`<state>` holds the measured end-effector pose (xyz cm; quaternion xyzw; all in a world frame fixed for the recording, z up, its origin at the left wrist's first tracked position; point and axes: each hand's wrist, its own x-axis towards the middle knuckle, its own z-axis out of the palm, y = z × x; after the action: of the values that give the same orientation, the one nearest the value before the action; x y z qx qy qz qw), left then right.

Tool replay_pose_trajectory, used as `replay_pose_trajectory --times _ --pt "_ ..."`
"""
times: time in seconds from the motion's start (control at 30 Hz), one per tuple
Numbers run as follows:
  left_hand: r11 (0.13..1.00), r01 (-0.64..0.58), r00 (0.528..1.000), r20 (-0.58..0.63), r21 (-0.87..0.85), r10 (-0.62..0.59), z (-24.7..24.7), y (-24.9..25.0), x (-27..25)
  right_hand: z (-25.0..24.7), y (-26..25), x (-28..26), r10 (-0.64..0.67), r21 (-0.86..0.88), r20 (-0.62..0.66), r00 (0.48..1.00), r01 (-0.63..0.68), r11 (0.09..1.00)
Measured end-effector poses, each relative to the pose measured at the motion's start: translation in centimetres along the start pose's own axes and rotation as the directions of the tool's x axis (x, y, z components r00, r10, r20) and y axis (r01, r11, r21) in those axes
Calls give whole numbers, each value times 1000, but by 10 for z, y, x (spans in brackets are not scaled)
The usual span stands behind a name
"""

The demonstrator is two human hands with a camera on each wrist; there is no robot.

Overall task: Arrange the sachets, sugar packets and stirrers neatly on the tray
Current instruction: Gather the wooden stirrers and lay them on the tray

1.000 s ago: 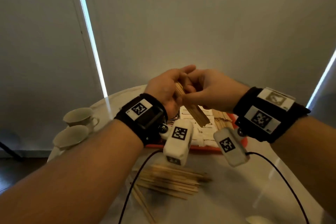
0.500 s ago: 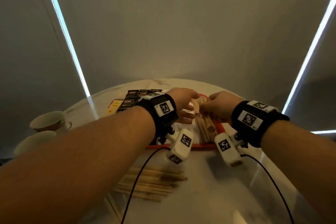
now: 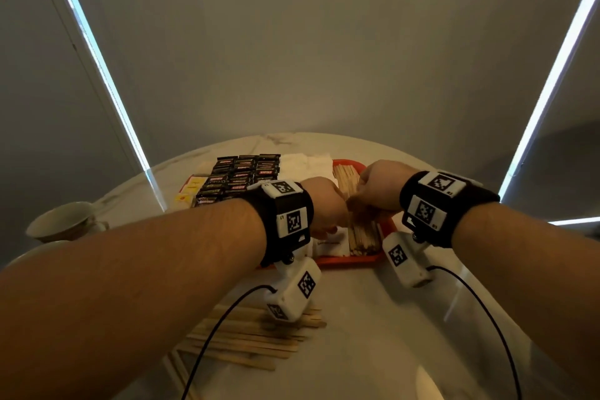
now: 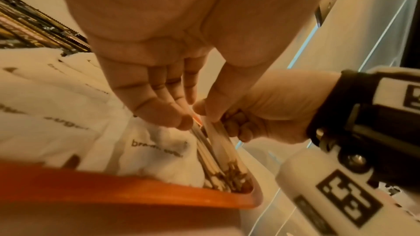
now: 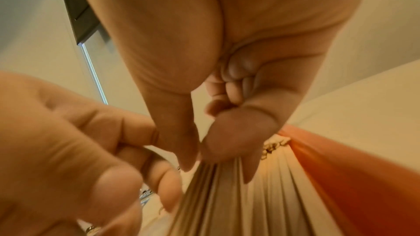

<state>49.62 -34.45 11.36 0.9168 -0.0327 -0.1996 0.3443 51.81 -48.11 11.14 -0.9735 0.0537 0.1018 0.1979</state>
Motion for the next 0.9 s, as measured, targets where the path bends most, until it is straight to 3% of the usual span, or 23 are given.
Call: replay_pose_trajectory --times 0.13,0.27,0.6,0.73,0.9 --pt "994 -10 1000 8 107 9 5 -6 8 -5 8 -3 2 -16 -35 999 -2 1000" --pt "961 -87 995 -27 262 97 10 -7 13 -5 17 -3 41 38 -27 999 -40 998" --pt "892 -157 982 -25 425 185 13 -3 14 -3 28 -6 84 157 50 995 -90 983" --pt "924 -152 984 -31 351 173 10 -5 11 -3 27 -7 90 180 45 995 -97 979" --pt "908 -188 982 71 374 174 12 -10 5 -3 31 -19 51 190 94 994 -68 979"
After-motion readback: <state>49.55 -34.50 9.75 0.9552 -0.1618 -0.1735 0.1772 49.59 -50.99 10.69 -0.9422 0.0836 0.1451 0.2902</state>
